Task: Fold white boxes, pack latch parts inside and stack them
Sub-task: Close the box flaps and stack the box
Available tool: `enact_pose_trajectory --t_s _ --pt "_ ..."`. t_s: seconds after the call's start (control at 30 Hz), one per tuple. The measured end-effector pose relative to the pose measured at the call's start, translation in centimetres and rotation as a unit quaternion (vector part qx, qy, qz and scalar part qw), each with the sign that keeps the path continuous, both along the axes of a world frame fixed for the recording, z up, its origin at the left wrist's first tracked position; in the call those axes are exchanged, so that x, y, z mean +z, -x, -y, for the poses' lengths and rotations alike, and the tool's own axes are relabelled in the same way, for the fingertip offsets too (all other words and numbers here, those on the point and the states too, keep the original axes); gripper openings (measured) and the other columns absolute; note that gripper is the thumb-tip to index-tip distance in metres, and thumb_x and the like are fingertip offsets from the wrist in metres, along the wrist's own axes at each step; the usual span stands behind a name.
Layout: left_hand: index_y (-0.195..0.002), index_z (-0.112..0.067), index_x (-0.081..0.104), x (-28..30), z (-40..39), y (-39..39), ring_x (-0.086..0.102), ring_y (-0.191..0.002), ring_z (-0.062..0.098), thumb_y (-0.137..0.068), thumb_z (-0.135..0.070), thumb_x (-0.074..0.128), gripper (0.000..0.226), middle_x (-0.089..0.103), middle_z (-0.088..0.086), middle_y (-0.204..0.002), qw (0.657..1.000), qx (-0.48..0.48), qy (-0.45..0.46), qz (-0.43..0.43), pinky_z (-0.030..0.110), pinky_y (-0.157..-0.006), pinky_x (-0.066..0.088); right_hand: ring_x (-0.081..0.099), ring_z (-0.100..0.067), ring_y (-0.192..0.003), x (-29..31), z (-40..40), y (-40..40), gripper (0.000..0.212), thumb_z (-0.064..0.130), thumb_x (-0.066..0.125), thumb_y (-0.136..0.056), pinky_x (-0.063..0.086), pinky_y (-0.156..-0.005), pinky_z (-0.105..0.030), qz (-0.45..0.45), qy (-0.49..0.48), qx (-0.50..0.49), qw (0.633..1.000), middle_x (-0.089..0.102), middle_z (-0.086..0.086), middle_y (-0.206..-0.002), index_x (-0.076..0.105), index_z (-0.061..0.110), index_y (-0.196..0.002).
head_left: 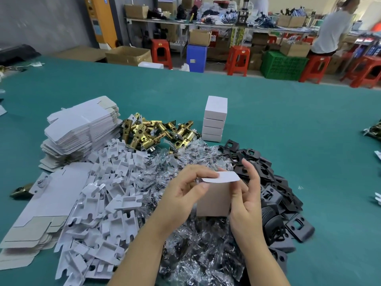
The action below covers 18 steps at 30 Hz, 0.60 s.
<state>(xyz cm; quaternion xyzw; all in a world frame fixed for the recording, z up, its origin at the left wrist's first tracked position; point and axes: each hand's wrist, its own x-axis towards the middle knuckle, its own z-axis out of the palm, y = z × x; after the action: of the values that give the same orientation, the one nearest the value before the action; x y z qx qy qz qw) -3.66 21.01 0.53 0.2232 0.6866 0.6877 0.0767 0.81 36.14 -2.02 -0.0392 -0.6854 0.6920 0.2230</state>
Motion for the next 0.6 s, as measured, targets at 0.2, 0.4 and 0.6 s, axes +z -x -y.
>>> enact_pose_trajectory --t_s 0.2,0.4,0.6 --pt "-0.101 -0.039 0.073 0.33 -0.6 -0.47 0.056 -0.094 0.036 -0.086 -0.051 0.063 0.021 0.065 -0.015 -0.118 0.999 0.046 0.029 0.006 0.047 -0.078 0.053 0.067 -0.006 -0.102 -0.11 0.13 -0.13 0.036 0.051 0.038 -0.101 0.056 -0.069 -0.019 0.008 0.02 0.022 1.0 0.068 0.015 -0.123 0.068 0.046 -0.122" --pt "-0.112 -0.052 0.069 -0.17 -0.74 -0.23 0.06 -0.097 0.003 -0.097 -0.028 0.068 0.028 0.065 -0.021 -0.119 0.996 0.055 0.07 0.011 0.031 -0.076 0.055 0.065 0.001 -0.095 -0.2 0.1 -0.01 0.031 0.042 0.052 -0.097 0.054 -0.07 -0.017 0.009 0.0 0.021 1.0 0.068 0.023 -0.114 0.062 0.056 -0.124" --pt "-0.11 -0.053 0.07 -0.19 -0.73 -0.14 0.058 -0.105 -0.001 -0.096 -0.027 0.069 0.03 0.064 -0.023 -0.122 0.995 0.068 0.08 0.0 0.029 -0.077 0.052 0.067 -0.007 -0.102 -0.68 -0.03 0.08 0.042 0.054 0.056 -0.093 0.056 -0.076 -0.021 0.017 -0.003 0.016 1.0 0.068 0.017 -0.116 0.054 0.053 -0.135"
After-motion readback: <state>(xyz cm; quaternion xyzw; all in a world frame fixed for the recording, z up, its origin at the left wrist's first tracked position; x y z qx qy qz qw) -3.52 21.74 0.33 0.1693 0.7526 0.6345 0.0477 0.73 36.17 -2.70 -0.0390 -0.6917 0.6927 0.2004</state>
